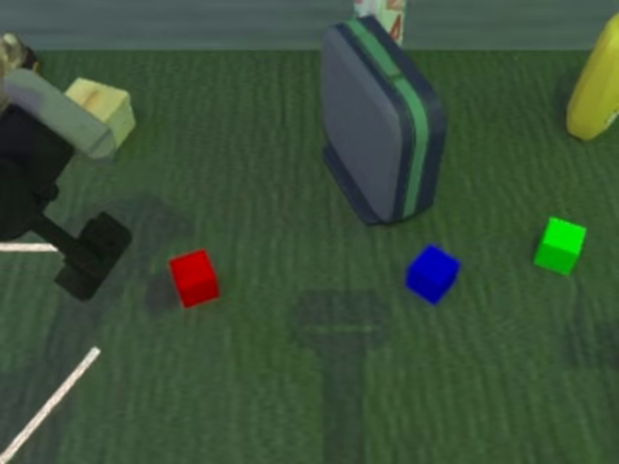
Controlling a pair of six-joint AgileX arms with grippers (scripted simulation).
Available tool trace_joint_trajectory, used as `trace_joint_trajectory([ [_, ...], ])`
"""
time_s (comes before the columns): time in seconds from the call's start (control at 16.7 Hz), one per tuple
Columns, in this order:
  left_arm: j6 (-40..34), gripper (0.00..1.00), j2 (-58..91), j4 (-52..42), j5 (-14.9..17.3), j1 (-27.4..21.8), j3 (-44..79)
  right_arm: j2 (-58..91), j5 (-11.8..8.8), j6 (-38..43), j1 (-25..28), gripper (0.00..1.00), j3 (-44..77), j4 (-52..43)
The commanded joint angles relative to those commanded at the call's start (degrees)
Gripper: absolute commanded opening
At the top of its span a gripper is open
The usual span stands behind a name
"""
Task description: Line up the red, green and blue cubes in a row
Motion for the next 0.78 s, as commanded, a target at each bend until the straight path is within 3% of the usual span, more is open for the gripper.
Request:
trace_joint_trajectory([
  [0.42, 13.02, 1.0, 33.89, -17.6, -0.06, -6.24, 25.51, 0.0, 0.0, 0.0, 0.0, 1.0, 0.0, 0.0],
  [0.78, 18.56, 1.0, 47.95, -24.43, 0.04, -8.88, 37.23, 0.0, 0.0, 0.0, 0.0, 1.0, 0.0, 0.0],
])
